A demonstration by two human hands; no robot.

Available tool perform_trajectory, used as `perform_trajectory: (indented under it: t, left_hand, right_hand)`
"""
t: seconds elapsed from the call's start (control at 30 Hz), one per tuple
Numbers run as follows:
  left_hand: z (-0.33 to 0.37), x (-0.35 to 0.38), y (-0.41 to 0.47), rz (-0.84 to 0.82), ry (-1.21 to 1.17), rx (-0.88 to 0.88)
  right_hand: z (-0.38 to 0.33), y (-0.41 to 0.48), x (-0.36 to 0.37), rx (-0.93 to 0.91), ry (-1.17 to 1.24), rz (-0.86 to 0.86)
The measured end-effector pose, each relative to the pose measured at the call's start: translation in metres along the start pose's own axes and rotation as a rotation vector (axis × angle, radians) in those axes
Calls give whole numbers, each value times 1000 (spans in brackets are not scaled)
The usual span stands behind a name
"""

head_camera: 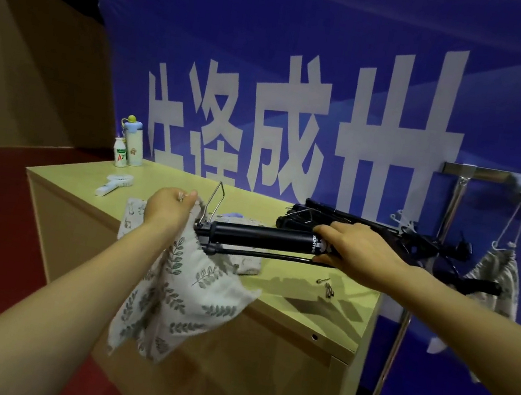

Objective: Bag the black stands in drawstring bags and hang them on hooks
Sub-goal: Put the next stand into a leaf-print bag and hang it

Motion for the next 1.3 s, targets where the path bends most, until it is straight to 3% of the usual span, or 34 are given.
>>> perform_trajectory:
  t: [0.17,0.5,0.63,0.7,0.8,0.9,1.0,1.1,1.2,1.3]
  left_hand:
    - [1,21,-5,-70,18,2]
    - [57,127,-55,-377,132,227]
    - [66,165,-75,-465,377,358]
    - [67,180,-82,-507,632,451]
    - [73,191,-85,-443,904,584]
    - [79,185,-80,-376,897,596]
    - [86,164,-71,-278,885,619]
    - [88,143,-60,-240,868,609]
    - [87,129,-57,-254,879,611]
    - [83,124,-62,-283,896,621]
  right_hand:
    - [-12,7,11,-78,-78,-1]
    - [-23,4,35,-142,-167,0]
    - [-13,0,36,-93,-157,5]
    - [-11,-1,36,-94,-158,12]
    - [-13,1,36,-111,-192,25]
    - [-15,3,26,-110,-214,99]
    - [-25,-6,3,-184,-187,279]
    - [-32,-20,-10,-240,-22,381]
    - [-30,-25,10,-209,111,253]
    - [-5,-36,34,-10,295,121]
Point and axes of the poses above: each hand's wrist, its own y-axis towards the middle knuckle, its own x-axis out of the palm, z = x × y, the point moved 9 cm from there along y, towards the middle knuckle, and after that the axes turned 7 degrees about -z, right-handed, at the moved point
